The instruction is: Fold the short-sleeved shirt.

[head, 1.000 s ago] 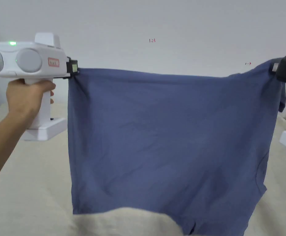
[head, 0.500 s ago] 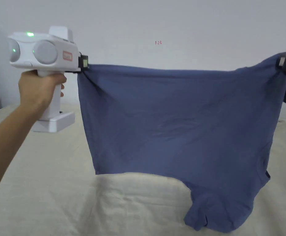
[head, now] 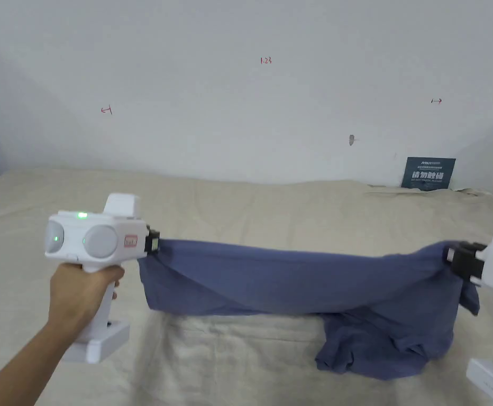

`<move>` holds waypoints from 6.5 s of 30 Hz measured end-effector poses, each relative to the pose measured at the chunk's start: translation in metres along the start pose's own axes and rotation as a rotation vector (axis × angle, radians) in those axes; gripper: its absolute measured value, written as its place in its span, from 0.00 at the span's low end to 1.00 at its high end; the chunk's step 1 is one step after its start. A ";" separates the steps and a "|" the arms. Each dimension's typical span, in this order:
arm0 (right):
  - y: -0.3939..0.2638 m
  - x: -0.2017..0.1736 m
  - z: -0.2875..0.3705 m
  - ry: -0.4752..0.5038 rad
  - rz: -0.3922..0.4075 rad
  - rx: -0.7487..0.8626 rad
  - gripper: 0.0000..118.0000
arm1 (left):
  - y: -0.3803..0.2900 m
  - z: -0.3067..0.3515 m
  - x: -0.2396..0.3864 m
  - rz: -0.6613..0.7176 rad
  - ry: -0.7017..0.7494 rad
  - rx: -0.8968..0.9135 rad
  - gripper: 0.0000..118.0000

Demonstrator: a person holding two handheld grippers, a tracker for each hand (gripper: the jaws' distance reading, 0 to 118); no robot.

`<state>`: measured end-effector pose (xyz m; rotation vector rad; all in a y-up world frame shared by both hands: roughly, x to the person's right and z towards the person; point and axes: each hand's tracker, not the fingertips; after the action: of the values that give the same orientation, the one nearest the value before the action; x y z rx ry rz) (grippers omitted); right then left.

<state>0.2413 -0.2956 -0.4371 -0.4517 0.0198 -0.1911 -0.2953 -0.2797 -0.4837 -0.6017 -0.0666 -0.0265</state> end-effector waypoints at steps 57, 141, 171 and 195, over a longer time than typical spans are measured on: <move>-0.235 -0.007 0.185 -0.129 -0.003 -0.226 0.77 | -0.275 0.132 0.018 0.049 0.077 -0.222 0.94; -0.310 -0.011 0.152 -0.190 -0.031 -0.482 0.18 | -0.293 0.125 0.007 0.110 -0.030 -0.331 0.03; -0.165 -0.018 0.031 -0.145 0.142 -0.368 0.08 | -0.177 -0.004 0.006 0.007 0.021 -0.276 0.02; -0.155 -0.028 0.035 -0.168 0.075 -0.313 0.71 | -0.162 -0.018 0.013 0.063 0.036 -0.308 0.87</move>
<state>0.1885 -0.4115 -0.3387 -0.7770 -0.0994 -0.0752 -0.2889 -0.4235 -0.4068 -0.9109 -0.0086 0.0136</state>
